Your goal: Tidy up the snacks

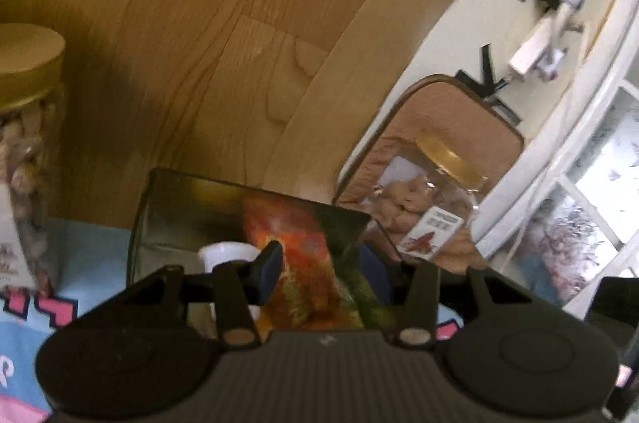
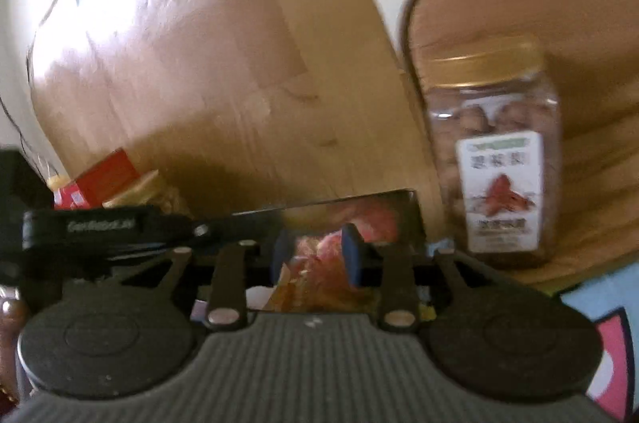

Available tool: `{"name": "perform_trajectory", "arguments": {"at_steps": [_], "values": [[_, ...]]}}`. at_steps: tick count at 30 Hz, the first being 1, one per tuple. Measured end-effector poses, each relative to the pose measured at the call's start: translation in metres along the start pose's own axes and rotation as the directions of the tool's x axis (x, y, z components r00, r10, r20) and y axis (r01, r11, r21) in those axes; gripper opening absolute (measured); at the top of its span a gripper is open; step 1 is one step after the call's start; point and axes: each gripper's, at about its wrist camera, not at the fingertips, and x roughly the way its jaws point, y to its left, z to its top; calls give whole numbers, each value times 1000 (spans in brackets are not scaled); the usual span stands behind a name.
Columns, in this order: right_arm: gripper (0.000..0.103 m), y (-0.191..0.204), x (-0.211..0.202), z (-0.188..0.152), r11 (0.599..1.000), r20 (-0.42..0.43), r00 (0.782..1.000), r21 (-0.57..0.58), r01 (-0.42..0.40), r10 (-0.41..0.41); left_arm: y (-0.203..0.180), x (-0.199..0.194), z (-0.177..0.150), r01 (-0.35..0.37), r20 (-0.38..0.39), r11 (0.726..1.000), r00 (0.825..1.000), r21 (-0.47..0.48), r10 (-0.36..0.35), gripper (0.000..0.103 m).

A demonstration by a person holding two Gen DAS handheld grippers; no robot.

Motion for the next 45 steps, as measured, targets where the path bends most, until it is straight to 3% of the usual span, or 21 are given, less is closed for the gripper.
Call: {"name": "perform_trajectory", "arguments": {"at_steps": [5,9,13,15,19,23,34,37,39,41,45], "values": [[38,-5,-45,-21,998,-41,997,32,-60,61,-3,-40,-20,42,-6,999,999,-10,-42,43],[56,1,-76,-58,992,-174,977,3,-127,125,-13,-64,-56,65,-85,998,994,-18,-66,43],[69,21,-97,-99,987,-265,962,-123,-102,66,-23,-74,-90,98,-163,993,981,-60,-107,43],[66,31,-102,-118,979,-289,957,-187,-86,29,-29,-76,-105,112,-189,991,974,-79,-125,43],[59,45,-121,-137,957,-221,974,-290,-9,-58,-44,-84,-130,125,-227,989,964,-81,-140,43],[59,47,-138,-145,973,-192,979,-229,17,-63,-61,-94,-149,143,-257,988,954,-59,-153,50],[59,44,-192,-179,997,-133,990,-69,37,-46,-102,-100,-194,129,-324,990,940,52,-105,52],[62,46,-198,-185,997,-116,993,-71,30,-38,-104,-98,-203,102,-333,992,940,72,-72,46],[64,52,-199,-187,993,-111,993,-114,35,-48,-101,-95,-206,81,-349,995,936,62,-55,33],[70,53,-199,-188,992,-115,993,-124,27,-41,-93,-94,-206,86,-350,996,934,16,-75,30],[71,49,-205,-191,990,-109,993,-140,22,-37,-80,-93,-204,98,-351,994,930,-50,-109,28]]}}
